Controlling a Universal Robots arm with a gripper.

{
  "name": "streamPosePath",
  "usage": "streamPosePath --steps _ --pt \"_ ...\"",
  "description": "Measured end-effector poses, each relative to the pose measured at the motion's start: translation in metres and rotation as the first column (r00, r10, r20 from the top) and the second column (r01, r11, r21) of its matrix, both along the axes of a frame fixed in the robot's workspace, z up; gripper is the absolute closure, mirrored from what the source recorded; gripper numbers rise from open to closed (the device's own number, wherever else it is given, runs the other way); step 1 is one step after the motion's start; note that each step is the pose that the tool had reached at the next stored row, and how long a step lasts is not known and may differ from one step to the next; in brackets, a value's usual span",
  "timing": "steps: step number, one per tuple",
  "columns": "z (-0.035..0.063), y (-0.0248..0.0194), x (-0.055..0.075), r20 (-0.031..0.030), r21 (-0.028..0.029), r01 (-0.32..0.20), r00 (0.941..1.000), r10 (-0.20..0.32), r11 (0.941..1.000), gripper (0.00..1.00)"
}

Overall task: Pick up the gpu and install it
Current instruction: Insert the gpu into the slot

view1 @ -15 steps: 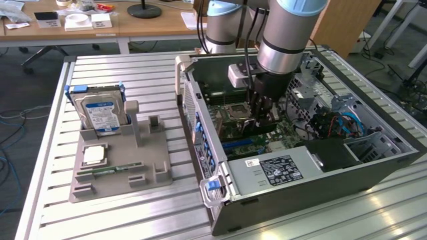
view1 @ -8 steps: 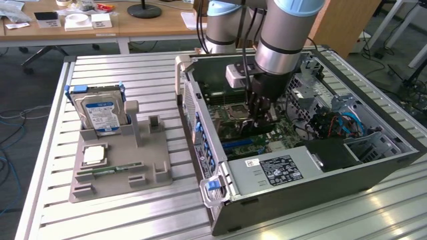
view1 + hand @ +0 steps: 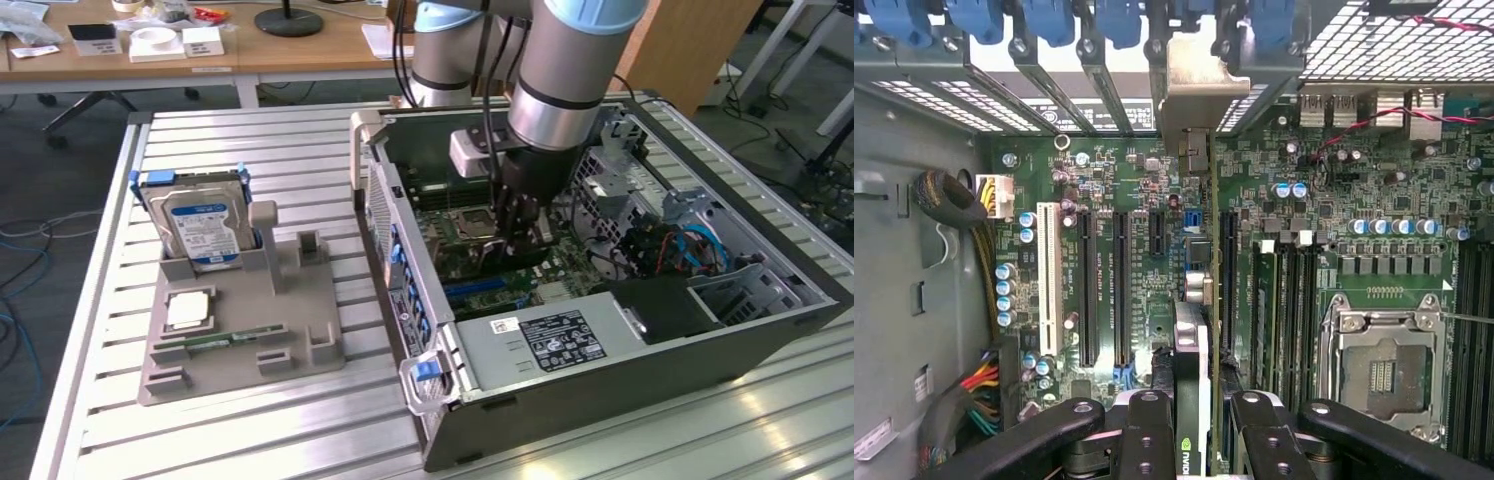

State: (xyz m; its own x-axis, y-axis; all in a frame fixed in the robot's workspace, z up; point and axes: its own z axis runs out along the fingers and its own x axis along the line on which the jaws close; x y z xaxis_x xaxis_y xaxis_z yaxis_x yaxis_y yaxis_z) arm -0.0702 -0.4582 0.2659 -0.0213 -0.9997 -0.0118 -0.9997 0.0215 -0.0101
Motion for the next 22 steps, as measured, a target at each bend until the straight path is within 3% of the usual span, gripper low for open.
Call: streamPosePath --steps 22 --pt "-0.0054 -0.0001 -0.0079 0.0000 -0.0001 0.000 1.0000 0.000 1.0000 0.73"
